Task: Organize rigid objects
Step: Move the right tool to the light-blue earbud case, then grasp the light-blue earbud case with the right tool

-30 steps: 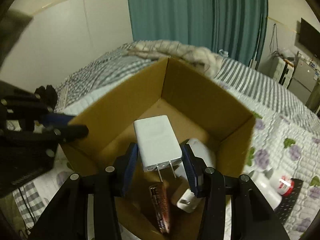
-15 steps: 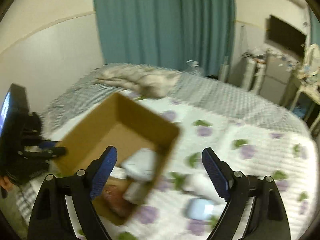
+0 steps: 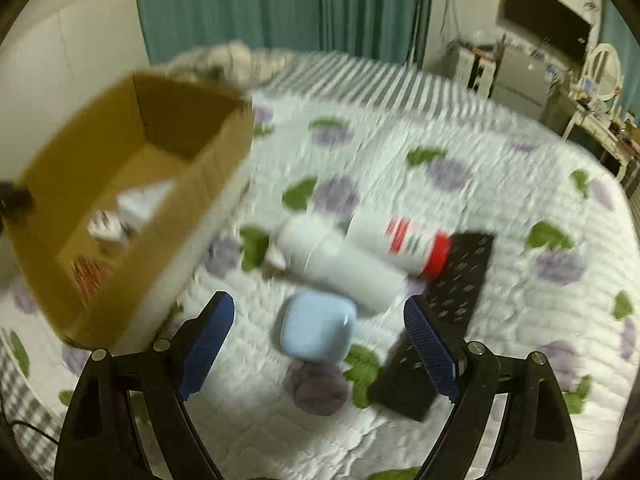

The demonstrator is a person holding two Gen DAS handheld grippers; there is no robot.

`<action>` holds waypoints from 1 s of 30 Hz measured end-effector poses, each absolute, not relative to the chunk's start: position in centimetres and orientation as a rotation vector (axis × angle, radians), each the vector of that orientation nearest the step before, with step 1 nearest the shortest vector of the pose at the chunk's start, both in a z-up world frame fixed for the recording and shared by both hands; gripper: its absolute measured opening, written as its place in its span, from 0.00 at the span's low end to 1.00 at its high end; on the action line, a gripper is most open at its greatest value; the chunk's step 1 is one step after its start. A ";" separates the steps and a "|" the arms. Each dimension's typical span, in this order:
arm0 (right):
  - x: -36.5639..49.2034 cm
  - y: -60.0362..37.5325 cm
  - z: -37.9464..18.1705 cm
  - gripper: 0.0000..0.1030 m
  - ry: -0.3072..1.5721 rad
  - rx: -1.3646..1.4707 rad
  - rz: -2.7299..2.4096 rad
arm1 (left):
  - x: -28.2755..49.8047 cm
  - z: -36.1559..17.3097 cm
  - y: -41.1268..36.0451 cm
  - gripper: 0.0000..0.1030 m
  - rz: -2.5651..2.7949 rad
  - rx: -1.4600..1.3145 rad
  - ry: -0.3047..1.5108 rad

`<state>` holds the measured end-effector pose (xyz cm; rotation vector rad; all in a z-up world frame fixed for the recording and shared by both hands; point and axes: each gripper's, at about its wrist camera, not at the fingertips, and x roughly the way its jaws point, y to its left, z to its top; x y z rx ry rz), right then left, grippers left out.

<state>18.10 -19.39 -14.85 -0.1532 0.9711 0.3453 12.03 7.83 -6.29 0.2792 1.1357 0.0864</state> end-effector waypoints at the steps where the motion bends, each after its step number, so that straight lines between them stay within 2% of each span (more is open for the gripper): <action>1: 18.2 -19.3 -15.2 0.84 0.982 -0.151 0.349 | 12.0 -6.3 7.8 0.08 0.087 0.280 1.135; 8: 18.4 -18.4 -17.4 0.82 1.033 -0.173 0.345 | 12.0 -6.3 7.7 0.09 0.088 0.282 1.135; 12: 19.0 -18.5 -18.5 0.68 1.089 -0.170 0.320 | 12.0 -6.2 7.8 0.09 0.085 0.281 1.135; 15: 19.5 -18.7 -19.3 0.50 1.126 -0.154 0.310 | 12.1 -6.1 7.9 0.09 0.081 0.278 1.134; 30: 18.2 -18.3 -17.5 0.50 1.049 -0.161 0.332 | 12.1 -6.2 8.0 0.09 0.076 0.264 1.129</action>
